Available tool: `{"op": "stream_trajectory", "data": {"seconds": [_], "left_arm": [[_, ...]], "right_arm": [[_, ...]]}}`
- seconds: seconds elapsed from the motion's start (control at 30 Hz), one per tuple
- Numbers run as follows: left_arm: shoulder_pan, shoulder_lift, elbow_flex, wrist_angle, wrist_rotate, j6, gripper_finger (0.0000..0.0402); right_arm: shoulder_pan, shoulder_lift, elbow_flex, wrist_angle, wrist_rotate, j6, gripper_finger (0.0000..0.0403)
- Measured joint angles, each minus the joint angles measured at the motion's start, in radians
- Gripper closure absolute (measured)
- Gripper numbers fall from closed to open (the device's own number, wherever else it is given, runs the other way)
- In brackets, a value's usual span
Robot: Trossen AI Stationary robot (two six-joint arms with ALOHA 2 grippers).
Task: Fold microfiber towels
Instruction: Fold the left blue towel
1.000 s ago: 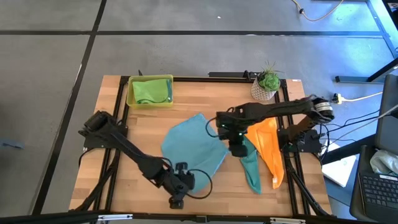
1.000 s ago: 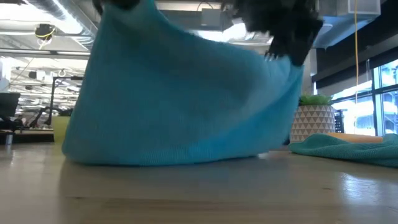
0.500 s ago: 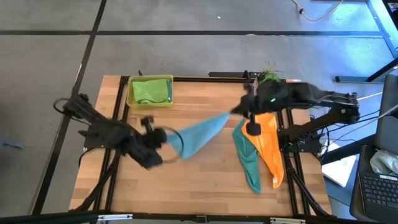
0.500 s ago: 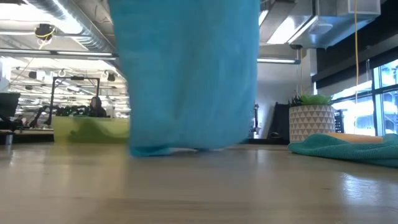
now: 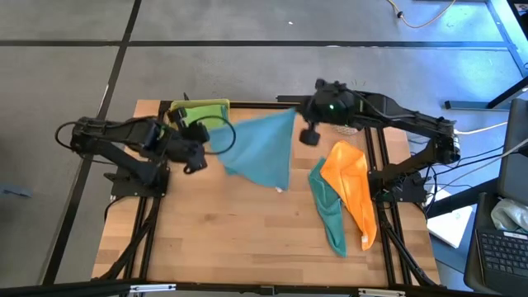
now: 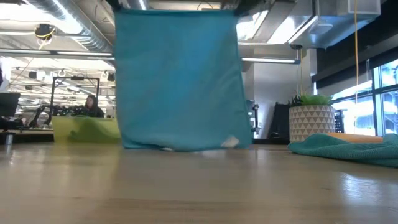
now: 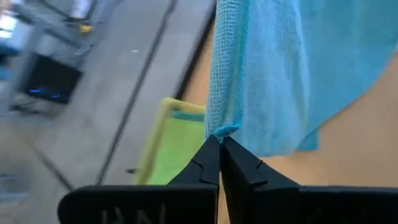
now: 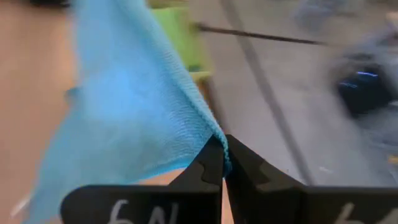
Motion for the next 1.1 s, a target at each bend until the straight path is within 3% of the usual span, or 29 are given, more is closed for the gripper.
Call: {"op": "stream_trajectory", "data": {"seconds": [0.07, 0.23, 0.47, 0.6, 0.7, 0.83, 0.93, 1.03, 1.1], "left_arm": [[0.048, 0.000, 0.000, 0.009, -0.032, 0.039, 0.0401], [0.145, 0.000, 0.000, 0.045, -0.049, 0.108, 0.0401], [0.170, -0.023, 0.019, 0.192, -0.084, 0.144, 0.0401], [0.166, -0.020, 0.078, 0.251, -0.093, 0.169, 0.0401], [0.166, -0.030, 0.085, 0.266, -0.074, 0.158, 0.0401], [0.148, -0.037, 0.096, 0.351, 0.109, 0.157, 0.0401], [0.108, -0.037, 0.096, 0.369, 0.140, 0.188, 0.0401], [0.134, -0.028, 0.096, 0.306, 0.001, 0.198, 0.0401], [0.187, -0.013, 0.096, 0.292, -0.036, 0.200, 0.0401]], "right_arm": [[-0.024, 0.003, 0.000, 0.050, 0.057, -0.020, 0.0393], [-0.047, -0.010, 0.001, 0.135, 0.071, -0.068, 0.0393], [-0.016, -0.052, 0.000, 0.138, 0.167, -0.093, 0.0393], [0.019, -0.088, 0.001, 0.194, 0.301, -0.098, 0.0393], [0.015, -0.115, 0.002, 0.181, 0.190, -0.087, 0.0393], [0.041, -0.153, 0.002, 0.164, 0.013, -0.015, 0.0393], [0.077, -0.177, 0.002, 0.164, 0.016, 0.001, 0.0393], [0.060, -0.169, -0.003, 0.163, 0.145, -0.062, 0.0393], [0.017, -0.157, -0.016, 0.159, 0.188, -0.099, 0.0393]]}}
